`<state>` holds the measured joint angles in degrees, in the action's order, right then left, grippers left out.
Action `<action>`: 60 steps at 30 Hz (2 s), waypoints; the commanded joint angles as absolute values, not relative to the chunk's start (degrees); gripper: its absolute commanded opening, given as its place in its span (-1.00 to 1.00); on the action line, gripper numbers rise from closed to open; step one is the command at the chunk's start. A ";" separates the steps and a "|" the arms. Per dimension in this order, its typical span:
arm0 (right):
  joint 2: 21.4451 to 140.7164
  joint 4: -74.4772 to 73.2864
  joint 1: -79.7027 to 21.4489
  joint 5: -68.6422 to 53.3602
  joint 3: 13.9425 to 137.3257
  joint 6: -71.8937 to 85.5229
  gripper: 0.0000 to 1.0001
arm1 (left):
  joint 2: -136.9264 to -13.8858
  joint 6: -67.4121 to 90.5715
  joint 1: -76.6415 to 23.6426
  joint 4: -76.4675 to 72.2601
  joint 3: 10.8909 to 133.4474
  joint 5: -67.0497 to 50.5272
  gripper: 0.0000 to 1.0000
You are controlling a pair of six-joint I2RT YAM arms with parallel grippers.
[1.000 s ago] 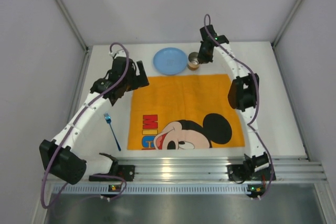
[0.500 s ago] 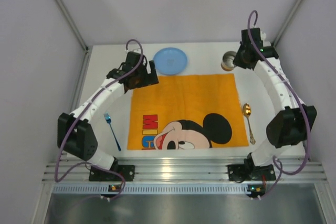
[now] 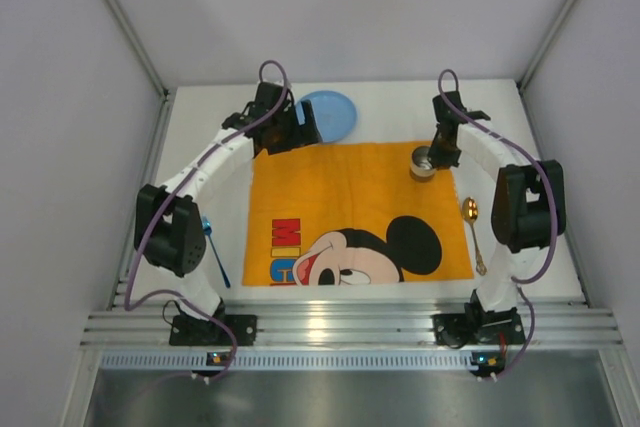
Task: Set the dinner table for one person
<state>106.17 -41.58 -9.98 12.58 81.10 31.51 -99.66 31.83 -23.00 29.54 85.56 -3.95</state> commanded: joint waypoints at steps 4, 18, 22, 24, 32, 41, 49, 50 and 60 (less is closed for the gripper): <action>105.21 -34.54 -10.11 13.45 81.21 33.22 -0.94 | -100.98 31.03 -22.76 28.13 88.86 -3.43 0.87; 92.75 -44.64 -10.11 13.44 83.84 30.94 0.99 | -111.43 30.59 -21.62 29.27 97.55 5.62 0.83; 81.23 -46.75 -9.15 17.47 83.77 26.74 0.99 | -115.30 30.59 -19.60 28.30 100.10 4.13 0.77; 75.52 -48.07 -8.18 19.07 82.62 25.23 1.00 | -117.94 30.06 -19.34 28.13 101.42 4.39 0.75; 61.10 -54.66 -0.89 20.13 72.17 23.29 0.99 | -126.20 31.37 -15.91 25.32 107.13 0.89 0.70; 57.75 -58.09 3.16 20.48 69.70 23.03 0.99 | -133.41 34.45 -13.27 20.93 109.95 -6.76 0.70; 55.64 -59.68 4.66 19.43 66.62 23.99 1.00 | -137.72 37.96 -13.27 17.23 111.79 -12.12 0.57; 55.37 -59.68 4.75 19.42 66.36 23.99 1.00 | -138.77 38.75 -13.36 16.97 112.23 -12.48 0.43; 56.07 -60.03 5.10 16.97 66.88 23.12 0.99 | -137.91 41.40 -13.10 16.44 116.55 -13.53 -1.00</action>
<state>56.36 -60.12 4.25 18.22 65.60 23.99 -140.55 40.58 -13.21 18.31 114.72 -12.99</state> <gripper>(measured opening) 0.996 0.037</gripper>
